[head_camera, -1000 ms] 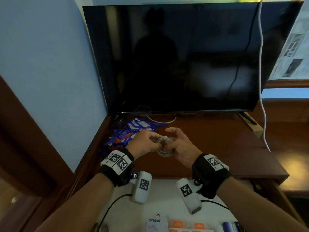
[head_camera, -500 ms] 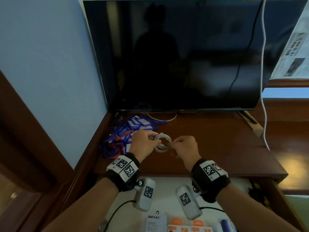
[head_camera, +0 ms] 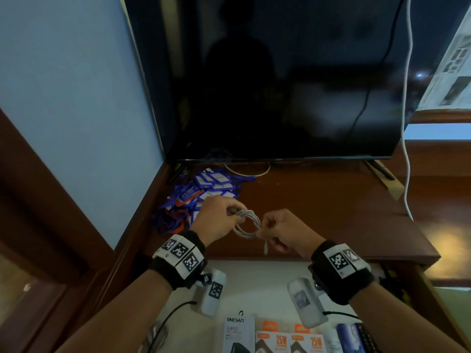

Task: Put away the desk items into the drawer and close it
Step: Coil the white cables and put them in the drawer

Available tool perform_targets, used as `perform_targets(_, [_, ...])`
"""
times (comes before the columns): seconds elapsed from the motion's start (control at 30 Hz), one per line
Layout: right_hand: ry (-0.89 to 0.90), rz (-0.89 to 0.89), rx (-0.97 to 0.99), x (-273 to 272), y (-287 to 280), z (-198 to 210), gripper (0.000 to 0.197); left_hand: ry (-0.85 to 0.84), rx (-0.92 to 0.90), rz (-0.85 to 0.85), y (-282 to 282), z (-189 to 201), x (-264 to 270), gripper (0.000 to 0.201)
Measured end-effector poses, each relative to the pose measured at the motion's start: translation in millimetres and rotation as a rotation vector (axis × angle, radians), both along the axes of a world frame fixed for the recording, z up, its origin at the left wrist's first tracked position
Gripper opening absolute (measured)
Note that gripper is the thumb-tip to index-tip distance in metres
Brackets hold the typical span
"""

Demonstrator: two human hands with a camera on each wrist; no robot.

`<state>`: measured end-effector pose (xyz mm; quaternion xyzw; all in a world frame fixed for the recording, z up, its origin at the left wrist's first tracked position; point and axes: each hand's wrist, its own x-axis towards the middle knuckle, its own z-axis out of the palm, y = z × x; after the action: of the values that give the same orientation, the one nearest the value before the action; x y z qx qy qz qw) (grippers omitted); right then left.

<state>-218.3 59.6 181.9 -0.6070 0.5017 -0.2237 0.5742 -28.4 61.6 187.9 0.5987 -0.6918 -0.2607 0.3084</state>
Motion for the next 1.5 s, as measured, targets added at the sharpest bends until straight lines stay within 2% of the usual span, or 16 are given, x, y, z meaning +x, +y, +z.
perform_targets(0.13, [0.060, -0.126, -0.121, 6, -1, -13, 0.021, 0.182, 0.067, 0.101, 3, -2, -2, 0.026])
perform_targets(0.33, [-0.321, -0.307, 0.010, 18, 7, -33, 0.014, 0.684, 0.274, 0.303, 15, -21, -6, 0.025])
perform_targets(0.43, [-0.344, -0.315, 0.031, 24, 8, -38, 0.010, 0.830, 0.356, 0.317, 22, -29, -2, 0.020])
perform_targets(0.53, [-0.311, -0.314, 0.051, 32, 7, -43, 0.015, 0.861, 0.387, 0.330, 25, -35, 3, 0.020])
perform_targets(0.67, [-0.248, -0.271, -0.037, 47, 9, -46, 0.014, 0.869, 0.388, 0.351, 28, -37, 11, 0.019])
perform_targets(0.83, [-0.317, -0.271, -0.062, 66, 14, -48, 0.017, 0.823, 0.315, 0.367, 31, -44, 25, 0.017])
perform_targets(0.93, [-0.380, -0.239, 0.001, 79, 19, -52, 0.016, 0.747, 0.259, 0.392, 37, -54, 32, 0.015])
perform_targets(1.1, [-0.547, -0.184, 0.164, 96, 27, -66, 0.020, 0.782, 0.367, 0.366, 44, -59, 49, 0.015])
perform_targets(1.23, [-0.487, -0.177, 0.149, 107, 28, -67, 0.008, 0.756, 0.351, 0.404, 44, -66, 58, 0.011])
perform_targets(1.37, [-0.465, -0.235, 0.103, 114, 25, -65, 0.011, 0.795, 0.327, 0.417, 44, -71, 61, 0.016])
perform_targets(1.5, [-0.479, -0.301, 0.099, 116, 21, -63, 0.012, 0.921, 0.284, 0.372, 43, -70, 64, 0.011])
